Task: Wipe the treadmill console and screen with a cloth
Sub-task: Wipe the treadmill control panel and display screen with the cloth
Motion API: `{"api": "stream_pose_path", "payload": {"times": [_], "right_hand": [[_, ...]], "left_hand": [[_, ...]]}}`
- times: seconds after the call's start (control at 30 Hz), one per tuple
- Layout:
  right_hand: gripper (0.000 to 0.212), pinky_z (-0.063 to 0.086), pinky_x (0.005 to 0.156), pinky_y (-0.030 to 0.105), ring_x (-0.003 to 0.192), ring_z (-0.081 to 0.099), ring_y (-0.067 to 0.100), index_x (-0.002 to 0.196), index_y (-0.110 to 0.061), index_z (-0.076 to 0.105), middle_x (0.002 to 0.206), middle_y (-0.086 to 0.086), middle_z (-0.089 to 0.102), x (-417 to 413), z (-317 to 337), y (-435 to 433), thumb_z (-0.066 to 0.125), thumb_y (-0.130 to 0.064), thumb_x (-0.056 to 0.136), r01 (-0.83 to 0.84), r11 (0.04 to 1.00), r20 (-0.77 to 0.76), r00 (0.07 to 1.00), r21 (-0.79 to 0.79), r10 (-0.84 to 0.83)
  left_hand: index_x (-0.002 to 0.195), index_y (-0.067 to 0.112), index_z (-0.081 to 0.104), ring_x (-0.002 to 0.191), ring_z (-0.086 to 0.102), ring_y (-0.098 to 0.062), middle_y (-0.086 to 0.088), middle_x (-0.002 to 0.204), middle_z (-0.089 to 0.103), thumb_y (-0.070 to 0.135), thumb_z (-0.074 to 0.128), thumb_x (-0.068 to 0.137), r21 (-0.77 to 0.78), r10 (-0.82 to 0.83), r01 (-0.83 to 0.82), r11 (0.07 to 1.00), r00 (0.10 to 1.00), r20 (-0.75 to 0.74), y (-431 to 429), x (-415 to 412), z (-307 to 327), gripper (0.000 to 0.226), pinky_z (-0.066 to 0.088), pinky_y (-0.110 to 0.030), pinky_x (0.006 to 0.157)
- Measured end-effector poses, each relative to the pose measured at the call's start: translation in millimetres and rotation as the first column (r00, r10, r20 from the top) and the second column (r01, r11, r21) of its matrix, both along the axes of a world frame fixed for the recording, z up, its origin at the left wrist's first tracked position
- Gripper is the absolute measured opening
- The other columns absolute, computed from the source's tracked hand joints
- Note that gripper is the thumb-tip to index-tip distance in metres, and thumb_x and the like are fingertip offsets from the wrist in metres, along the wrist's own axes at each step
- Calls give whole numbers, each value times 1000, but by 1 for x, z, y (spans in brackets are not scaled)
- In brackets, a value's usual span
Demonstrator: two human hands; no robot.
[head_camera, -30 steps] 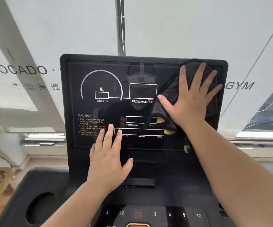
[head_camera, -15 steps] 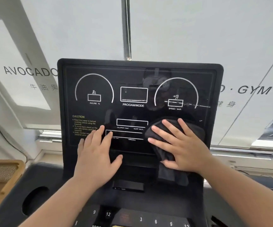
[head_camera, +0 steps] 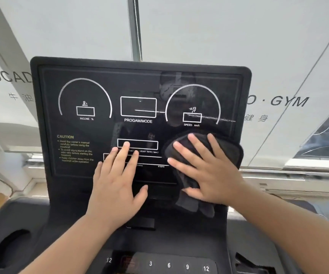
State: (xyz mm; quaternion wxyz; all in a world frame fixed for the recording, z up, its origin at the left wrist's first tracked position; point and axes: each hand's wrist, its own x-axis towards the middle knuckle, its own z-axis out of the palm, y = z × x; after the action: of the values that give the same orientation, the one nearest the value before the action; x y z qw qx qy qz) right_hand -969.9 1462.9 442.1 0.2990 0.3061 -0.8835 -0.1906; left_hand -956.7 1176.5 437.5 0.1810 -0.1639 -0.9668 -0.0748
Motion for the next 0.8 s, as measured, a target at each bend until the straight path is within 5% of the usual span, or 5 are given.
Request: {"api": "stream_pose_path", "payload": {"times": [0.1,0.23,0.5,0.6,0.8], "right_hand": [[89,-2,125,61,158,9,33,161,-35,29,171,1,16,22,-39,7,56,-58,80,-46,994,35,998,103,43],[84,3,126,61,158,14,31,159,-35,35,169,-1,22,4,-7,17,58,-57,81,-140,982,51,990,125,134],[82,4,123,67,157,15,40,160,-32,35,170,4,23,-55,105,27,57,-65,87,148,958,-134,974,-246,-184],[85,4,123,67,156,15,43,160,-29,34,170,9,22,-40,77,11,57,-66,87,218,924,-133,953,-313,-270],[88,7,123,65,155,18,42,156,-31,40,170,4,22,22,-33,7,63,-60,76,176,965,-35,982,-194,-186]], "left_hand": [[151,16,42,149,27,-32,-6,165,27,58,50,79,48,3,-4,999,1000,15,2,0,1,84,44,-61,106],[152,16,40,151,25,-33,-6,167,23,57,54,78,59,6,-8,998,999,36,3,1,0,86,46,-62,104],[152,16,41,151,26,-34,-8,165,28,64,45,78,80,5,-11,997,997,73,4,2,8,88,39,-56,112],[152,18,42,150,28,-33,-6,165,28,63,47,77,75,-1,-4,997,997,71,1,1,9,87,39,-60,112],[153,17,38,151,26,-35,-7,165,25,58,57,76,65,4,-9,998,997,71,4,2,4,89,38,-65,110]]}}
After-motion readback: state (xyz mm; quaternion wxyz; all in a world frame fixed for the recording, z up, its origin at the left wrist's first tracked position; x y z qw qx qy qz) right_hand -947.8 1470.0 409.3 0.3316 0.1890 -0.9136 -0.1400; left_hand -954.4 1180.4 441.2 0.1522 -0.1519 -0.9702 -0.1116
